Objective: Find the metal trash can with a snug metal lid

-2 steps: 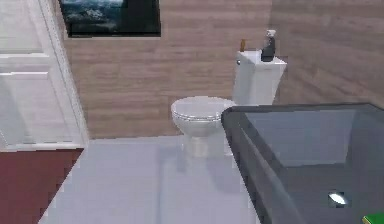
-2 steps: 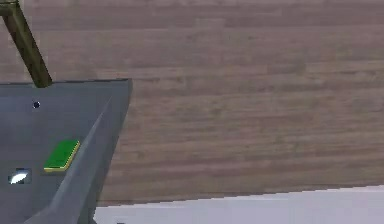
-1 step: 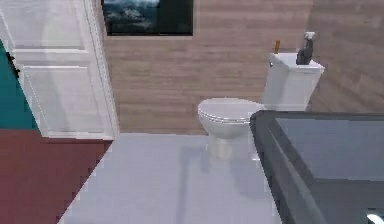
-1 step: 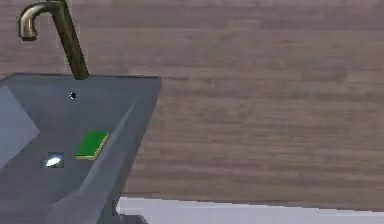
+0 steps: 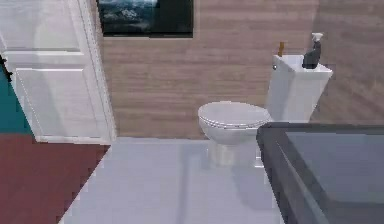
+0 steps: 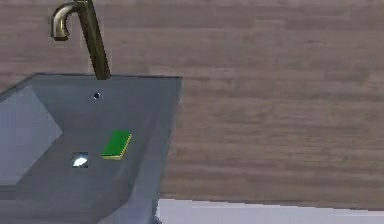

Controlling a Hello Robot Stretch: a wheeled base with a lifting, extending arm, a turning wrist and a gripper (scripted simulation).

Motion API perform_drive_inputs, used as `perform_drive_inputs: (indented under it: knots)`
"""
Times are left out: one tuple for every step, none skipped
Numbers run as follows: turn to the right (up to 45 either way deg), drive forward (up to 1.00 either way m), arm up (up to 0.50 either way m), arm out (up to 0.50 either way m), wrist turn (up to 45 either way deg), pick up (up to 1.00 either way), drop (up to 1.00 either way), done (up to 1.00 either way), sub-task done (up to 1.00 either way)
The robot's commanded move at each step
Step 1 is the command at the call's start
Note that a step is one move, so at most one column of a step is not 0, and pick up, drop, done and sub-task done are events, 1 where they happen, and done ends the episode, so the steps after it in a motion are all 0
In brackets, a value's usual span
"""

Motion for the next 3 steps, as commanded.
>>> perform_drive_inputs:
  knots:
    - [-45.0,0.0,0.0,0.0,0.0,0.0,0.0,0.0,0.0]
    - [-3.0,0.0,0.0,0.0,0.0,0.0,0.0,0.0,0.0]
    - [0.0,0.3,0.0,0.0,0.0,0.0,0.0,0.0,0.0]
